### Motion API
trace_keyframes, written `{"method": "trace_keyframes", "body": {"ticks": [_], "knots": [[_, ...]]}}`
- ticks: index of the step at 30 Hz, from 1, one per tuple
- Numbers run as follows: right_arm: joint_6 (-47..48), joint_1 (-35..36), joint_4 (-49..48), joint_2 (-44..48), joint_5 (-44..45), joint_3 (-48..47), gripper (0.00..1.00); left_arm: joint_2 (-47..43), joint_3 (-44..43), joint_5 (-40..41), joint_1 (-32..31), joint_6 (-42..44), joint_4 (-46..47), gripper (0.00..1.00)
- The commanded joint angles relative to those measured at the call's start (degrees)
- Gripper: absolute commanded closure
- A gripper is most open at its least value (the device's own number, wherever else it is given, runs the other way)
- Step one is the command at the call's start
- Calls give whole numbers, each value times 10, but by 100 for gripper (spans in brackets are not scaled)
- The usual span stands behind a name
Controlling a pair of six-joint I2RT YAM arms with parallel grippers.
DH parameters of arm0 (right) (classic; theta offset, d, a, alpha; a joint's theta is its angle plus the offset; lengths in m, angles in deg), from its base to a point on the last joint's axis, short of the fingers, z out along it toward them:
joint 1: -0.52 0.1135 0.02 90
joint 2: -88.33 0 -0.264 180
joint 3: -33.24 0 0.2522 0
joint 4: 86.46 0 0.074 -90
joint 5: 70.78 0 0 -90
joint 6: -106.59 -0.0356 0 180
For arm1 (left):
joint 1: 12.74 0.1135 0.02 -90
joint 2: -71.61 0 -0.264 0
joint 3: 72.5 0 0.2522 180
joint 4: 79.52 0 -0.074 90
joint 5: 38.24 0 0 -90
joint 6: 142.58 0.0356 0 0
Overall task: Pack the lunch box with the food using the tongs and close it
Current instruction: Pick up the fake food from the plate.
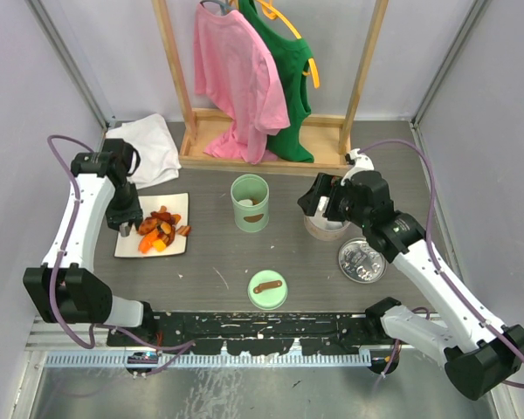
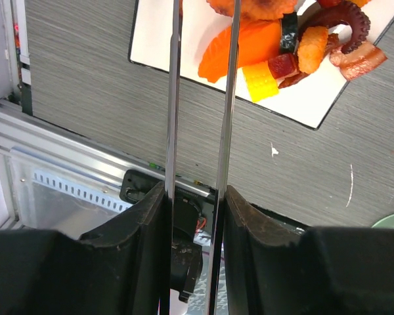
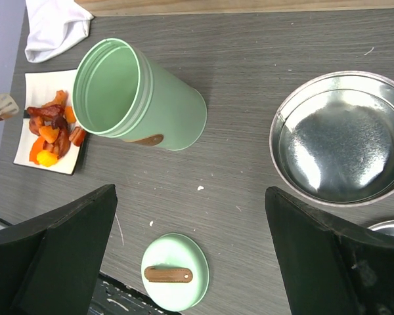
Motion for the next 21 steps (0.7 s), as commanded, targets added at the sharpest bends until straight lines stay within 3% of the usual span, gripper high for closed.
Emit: {"method": "trace_keyframes", "body": {"ticks": [1, 21], "knots": [[21, -2, -18, -15, 6, -33, 0, 9, 0, 30, 4, 13, 17, 64], [34, -2, -16, -16, 20, -30, 0, 34, 49, 31, 5, 12, 63, 61]]}}
